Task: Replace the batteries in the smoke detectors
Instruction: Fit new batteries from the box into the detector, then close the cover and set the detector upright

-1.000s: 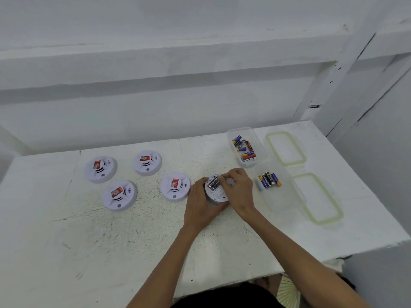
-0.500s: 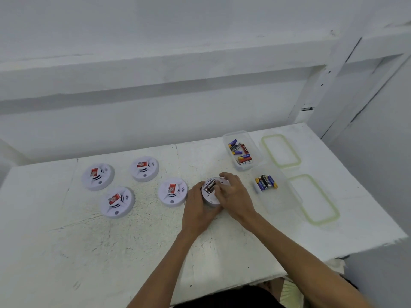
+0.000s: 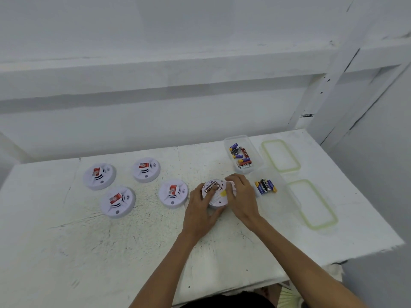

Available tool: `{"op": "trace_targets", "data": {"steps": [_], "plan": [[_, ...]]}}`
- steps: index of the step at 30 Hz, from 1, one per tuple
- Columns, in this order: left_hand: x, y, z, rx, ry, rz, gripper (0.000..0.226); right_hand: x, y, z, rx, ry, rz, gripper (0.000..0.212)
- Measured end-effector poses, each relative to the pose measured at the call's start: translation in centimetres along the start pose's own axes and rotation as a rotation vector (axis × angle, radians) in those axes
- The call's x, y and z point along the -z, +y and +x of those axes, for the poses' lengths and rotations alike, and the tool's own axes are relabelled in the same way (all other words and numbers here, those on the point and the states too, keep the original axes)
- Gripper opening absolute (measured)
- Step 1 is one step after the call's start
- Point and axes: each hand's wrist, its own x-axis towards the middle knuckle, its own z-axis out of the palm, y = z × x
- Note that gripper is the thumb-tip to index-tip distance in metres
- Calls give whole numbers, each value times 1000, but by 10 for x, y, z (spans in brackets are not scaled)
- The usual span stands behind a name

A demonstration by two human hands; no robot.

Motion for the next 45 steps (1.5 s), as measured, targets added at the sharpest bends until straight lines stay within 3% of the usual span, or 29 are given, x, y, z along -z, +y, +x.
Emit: {"op": "trace_targets", "data": {"steps": [8,13,20,23,29,33,39,45], "plan": [[-2,1,-5,16,33,-27,67,-4,19,-11,-181,-95,-65,36],[-2,-4,-4,85,79,-82,72,-4,21,-19,-162,-153,-123,44],[-5,-5,-4,101,94,-162,82,-6,21,-23,-179,-159,-242,74],[-5,-6,-5,142,116,-206,96,-9,19,-23,-217,-150,-261,73],[-4,-5,-4,219,107,-252,100,-4,3,-16,-219,-187,-308,65],[-3,-4,-4,221,107,-269,101,-3,0,-13,-323,-156,-167,72],[2,1,-3,221,127,-301,102,-2,-12,-9,-508,-42,238,71],[4,2,-4,219,118,-290,98,1,-21,-7,-247,-156,216,76]]}}
